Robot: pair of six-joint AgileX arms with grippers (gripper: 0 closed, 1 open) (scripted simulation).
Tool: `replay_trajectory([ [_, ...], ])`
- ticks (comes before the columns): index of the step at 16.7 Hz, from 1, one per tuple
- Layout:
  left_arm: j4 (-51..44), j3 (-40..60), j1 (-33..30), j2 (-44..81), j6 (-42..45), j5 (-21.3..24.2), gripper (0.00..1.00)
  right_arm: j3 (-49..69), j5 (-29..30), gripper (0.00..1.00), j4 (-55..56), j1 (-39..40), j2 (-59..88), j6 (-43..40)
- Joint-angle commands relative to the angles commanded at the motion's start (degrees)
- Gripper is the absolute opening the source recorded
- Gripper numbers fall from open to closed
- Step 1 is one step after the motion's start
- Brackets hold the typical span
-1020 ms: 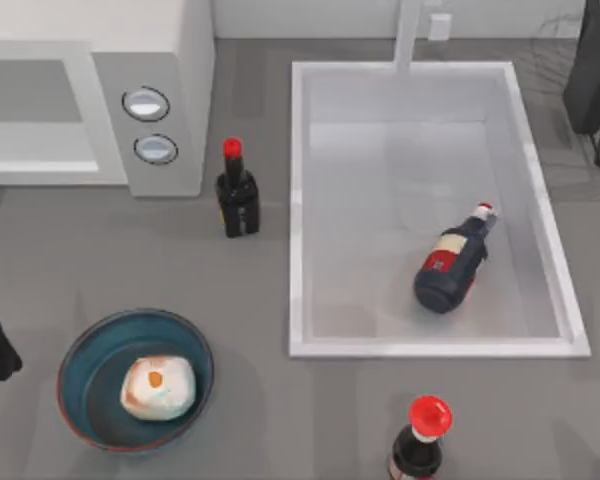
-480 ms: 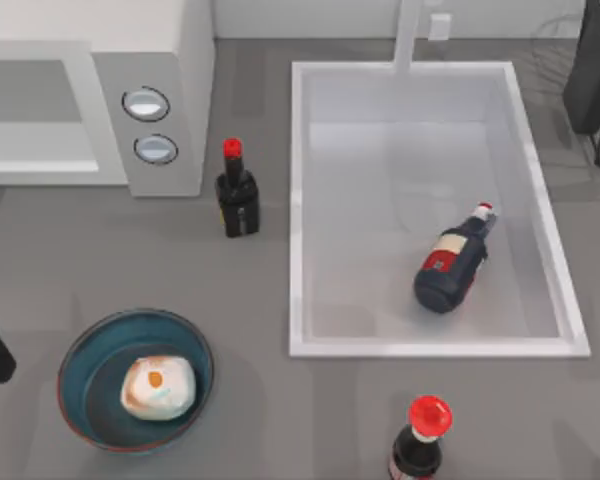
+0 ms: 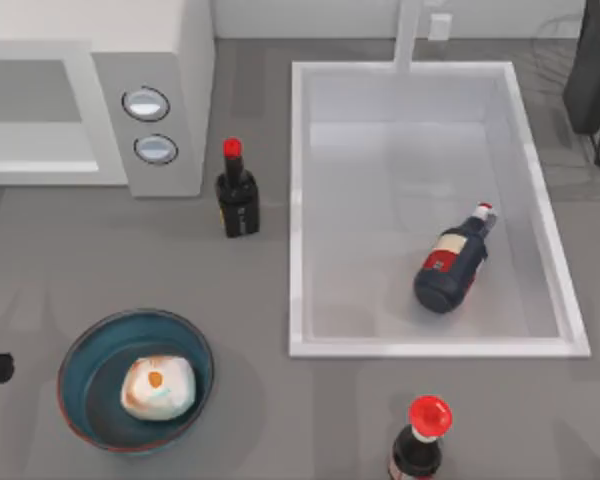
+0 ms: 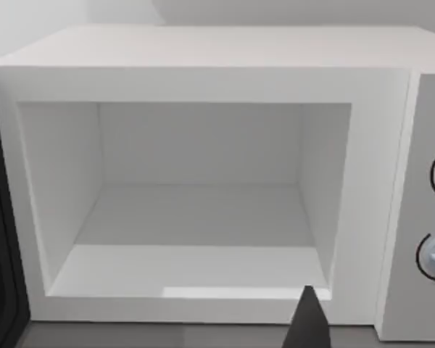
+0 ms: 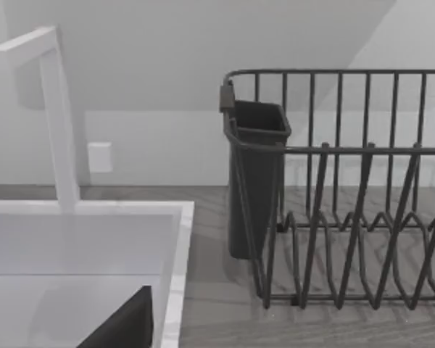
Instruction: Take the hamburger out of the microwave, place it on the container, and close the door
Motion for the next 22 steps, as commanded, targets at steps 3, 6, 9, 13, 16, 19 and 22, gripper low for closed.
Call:
replay_trajectory([
  [3, 0.0, 0.0, 0.0, 0.0, 0.0, 0.0, 0.0, 0.0, 0.0, 1.0, 0.0, 0.0, 0.0, 0.0],
  [6, 0.0, 0.0, 0.0, 0.0, 0.0, 0.0, 0.0, 0.0, 0.0, 1.0, 0.0, 0.0, 0.0, 0.0],
  [9, 0.0, 0.0, 0.0, 0.0, 0.0, 0.0, 0.0, 0.0, 0.0, 1.0, 0.0, 0.0, 0.0, 0.0],
  [13, 0.69, 0.62, -0.93, 1.07, 0.01, -0.92, 0.0, 0.0, 0.0, 1.0, 0.0, 0.0, 0.0, 0.0],
  [16, 2.9, 2.56, -3.87, 5.58, 0.08, -3.86, 0.0, 0.0, 0.0, 1.0, 0.0, 0.0, 0.0, 0.0],
  [19, 3.61, 3.18, -4.8, 6.78, 0.1, -4.79, 0.0, 0.0, 0.0, 1.0, 0.0, 0.0, 0.0, 0.0],
  [22, 3.3, 3.09, -4.49, 6.5, 0.07, -4.53, 0.0, 0.0, 0.0, 1.0, 0.0, 0.0, 0.0, 0.0],
])
